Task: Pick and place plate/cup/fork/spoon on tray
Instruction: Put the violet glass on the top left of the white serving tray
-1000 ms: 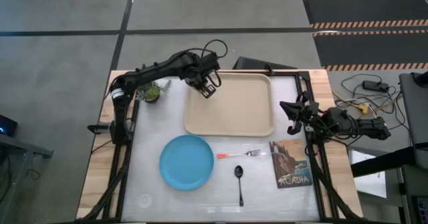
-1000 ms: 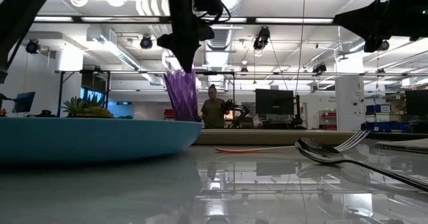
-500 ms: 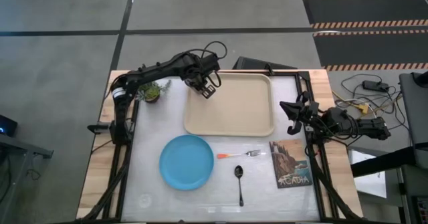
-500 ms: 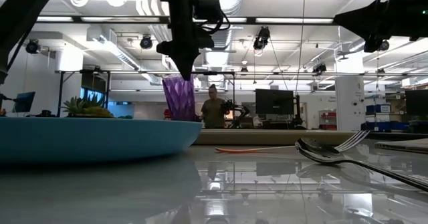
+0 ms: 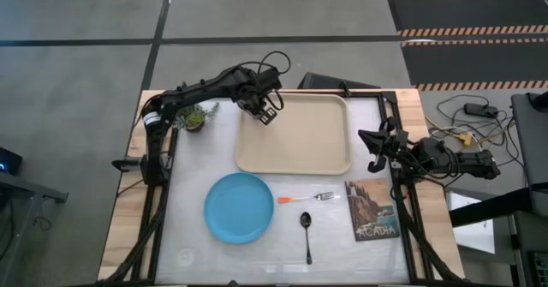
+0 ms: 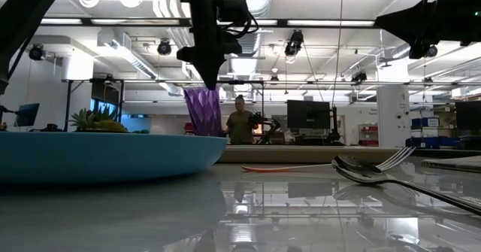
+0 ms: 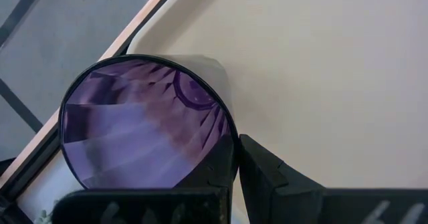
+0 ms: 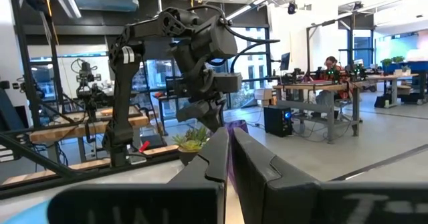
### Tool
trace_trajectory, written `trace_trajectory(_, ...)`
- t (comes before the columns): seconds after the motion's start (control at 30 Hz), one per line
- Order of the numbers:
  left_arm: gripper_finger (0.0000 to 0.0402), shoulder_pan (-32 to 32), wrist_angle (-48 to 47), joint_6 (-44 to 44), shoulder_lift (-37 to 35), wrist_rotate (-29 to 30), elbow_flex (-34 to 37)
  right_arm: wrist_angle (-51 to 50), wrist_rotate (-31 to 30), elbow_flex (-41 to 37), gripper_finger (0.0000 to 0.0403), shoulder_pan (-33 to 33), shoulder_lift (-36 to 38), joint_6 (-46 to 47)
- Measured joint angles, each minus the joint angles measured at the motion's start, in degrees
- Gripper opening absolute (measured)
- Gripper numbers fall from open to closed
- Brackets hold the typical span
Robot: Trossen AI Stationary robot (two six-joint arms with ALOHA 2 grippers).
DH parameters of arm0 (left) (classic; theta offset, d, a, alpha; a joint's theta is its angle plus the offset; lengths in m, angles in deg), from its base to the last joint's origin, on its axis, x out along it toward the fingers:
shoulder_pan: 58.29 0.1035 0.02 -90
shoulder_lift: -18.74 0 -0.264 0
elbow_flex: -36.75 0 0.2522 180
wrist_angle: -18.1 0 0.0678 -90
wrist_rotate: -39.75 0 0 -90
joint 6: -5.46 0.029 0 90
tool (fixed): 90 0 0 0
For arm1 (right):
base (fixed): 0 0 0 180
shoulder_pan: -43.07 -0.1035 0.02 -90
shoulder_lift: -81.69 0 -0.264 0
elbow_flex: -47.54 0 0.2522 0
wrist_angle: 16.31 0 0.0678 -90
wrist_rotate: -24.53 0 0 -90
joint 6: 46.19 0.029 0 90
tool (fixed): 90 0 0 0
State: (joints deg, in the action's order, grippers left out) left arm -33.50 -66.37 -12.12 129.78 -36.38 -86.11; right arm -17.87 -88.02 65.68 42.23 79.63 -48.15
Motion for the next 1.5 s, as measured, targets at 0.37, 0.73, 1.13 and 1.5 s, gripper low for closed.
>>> trace_trajectory(0.37,0.0038,0.0,0.1,0.0,0.0,0.1,0.0,0.0,0.0,0.0,0.0009,0.0,0.0,0.0)
trace_trajectory(0.73,0.0075,0.3,0.4,0.0,0.0,0.1,0.0,0.0,0.0,0.0,0.0009,0.0,0.0,0.0)
trace_trajectory(1.13,0.0076,-0.1,-0.5,0.0,-0.3,-1.0,0.0,0.0,0.0,0.0,0.0009,0.0,0.0,0.0)
trace_trajectory(1.5,0.0076,-0.2,-0.9,0.5,-1.9,-1.6,0.0,0.0,0.0,0.0,0.0009,0.0,0.0,0.0)
